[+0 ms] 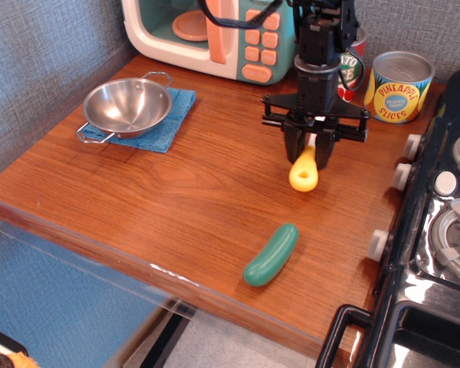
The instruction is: Place the knife between cucumber and yellow wider canned good.
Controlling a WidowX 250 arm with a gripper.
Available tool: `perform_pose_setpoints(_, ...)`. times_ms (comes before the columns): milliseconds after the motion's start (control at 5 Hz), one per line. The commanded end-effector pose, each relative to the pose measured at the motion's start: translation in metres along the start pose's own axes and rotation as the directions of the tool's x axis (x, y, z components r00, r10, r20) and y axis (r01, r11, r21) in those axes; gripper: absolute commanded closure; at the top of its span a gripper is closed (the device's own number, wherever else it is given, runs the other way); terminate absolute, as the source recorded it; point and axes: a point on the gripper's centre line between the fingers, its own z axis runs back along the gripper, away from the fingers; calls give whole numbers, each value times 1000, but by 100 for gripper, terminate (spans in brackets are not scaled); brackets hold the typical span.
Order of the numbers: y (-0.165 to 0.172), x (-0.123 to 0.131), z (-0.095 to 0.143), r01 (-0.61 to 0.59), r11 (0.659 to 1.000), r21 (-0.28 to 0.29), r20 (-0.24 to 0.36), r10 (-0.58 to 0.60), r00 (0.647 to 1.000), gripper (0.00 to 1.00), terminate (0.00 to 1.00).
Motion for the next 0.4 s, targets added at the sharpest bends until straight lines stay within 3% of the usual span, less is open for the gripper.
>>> perform_pose_setpoints(0, -20, 19, 9, 167, 986, -1, 89, -166, 982, 100, 0)
perform_pose_setpoints(200, -13, 12, 13, 148, 989, -4, 86, -147, 985, 0, 0)
